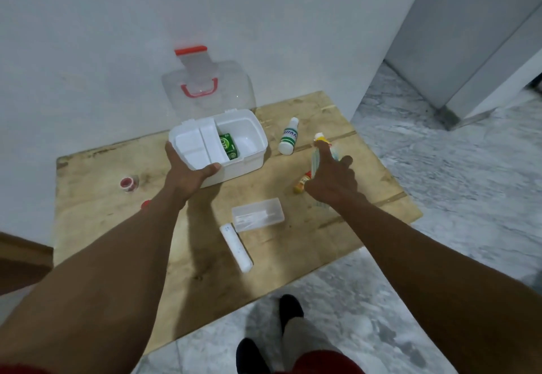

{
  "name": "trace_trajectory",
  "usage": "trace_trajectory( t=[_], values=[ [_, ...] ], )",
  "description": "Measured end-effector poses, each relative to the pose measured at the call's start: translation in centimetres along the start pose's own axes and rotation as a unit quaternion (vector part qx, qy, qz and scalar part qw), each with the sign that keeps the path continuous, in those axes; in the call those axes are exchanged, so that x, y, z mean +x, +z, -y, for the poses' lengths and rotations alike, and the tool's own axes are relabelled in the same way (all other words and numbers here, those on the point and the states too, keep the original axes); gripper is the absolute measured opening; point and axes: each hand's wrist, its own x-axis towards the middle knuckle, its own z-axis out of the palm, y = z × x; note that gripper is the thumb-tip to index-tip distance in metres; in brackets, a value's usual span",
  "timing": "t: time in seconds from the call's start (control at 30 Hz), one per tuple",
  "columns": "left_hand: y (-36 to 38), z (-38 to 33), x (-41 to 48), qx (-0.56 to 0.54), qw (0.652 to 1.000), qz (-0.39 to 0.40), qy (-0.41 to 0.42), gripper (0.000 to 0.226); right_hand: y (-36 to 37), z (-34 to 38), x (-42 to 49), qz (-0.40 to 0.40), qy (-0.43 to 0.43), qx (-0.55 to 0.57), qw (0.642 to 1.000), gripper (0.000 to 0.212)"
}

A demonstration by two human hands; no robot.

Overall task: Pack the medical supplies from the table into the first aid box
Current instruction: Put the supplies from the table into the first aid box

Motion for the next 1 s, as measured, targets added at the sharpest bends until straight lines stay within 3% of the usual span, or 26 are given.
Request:
trace_trajectory(
  t=[0.17,0.3,0.47,0.7,0.87,0.93,1.0],
  values=[
    [-0.1,-0.2,-0.2,-0.007,1.0,0.011,0.016,0.119,-3.0,5.7,3.9,-0.015,-0.086,0.149,0.985,0.058],
    [-0.2,-0.5,-0.6,-0.015,0.999,0.012,0.028,0.121,-4.7,9.0,6.9,0.012,-0.16,0.22,0.962,0.053],
    [0.0,-1.1,-0.8,-0.02,0.999,0.027,0.04,0.103,-4.0,10.7,10.4,0.099,-0.196,0.244,0.945,0.056],
    [0.0,-1.3,-0.5,-0.006,1.0,0.006,0.028,0.1,-1.2,9.7,12.8,0.204,-0.349,-0.003,0.914,0.052],
    [-0.1,-1.4,-0.3,-0.001,1.0,0.007,0.029,0.097,-2.1,12.5,13.3,0.235,-0.431,-0.238,0.838,0.043],
    [-0.1,-1.5,-0.4,0.008,0.999,0.002,0.043,0.096,-2.3,13.8,12.8,0.231,-0.455,-0.287,0.81,0.024],
    [0.0,-1.5,-0.3,0.006,0.999,0.002,0.048,0.096,-1.9,14.9,12.3,0.219,-0.468,-0.296,0.803,0.025]
  ],
)
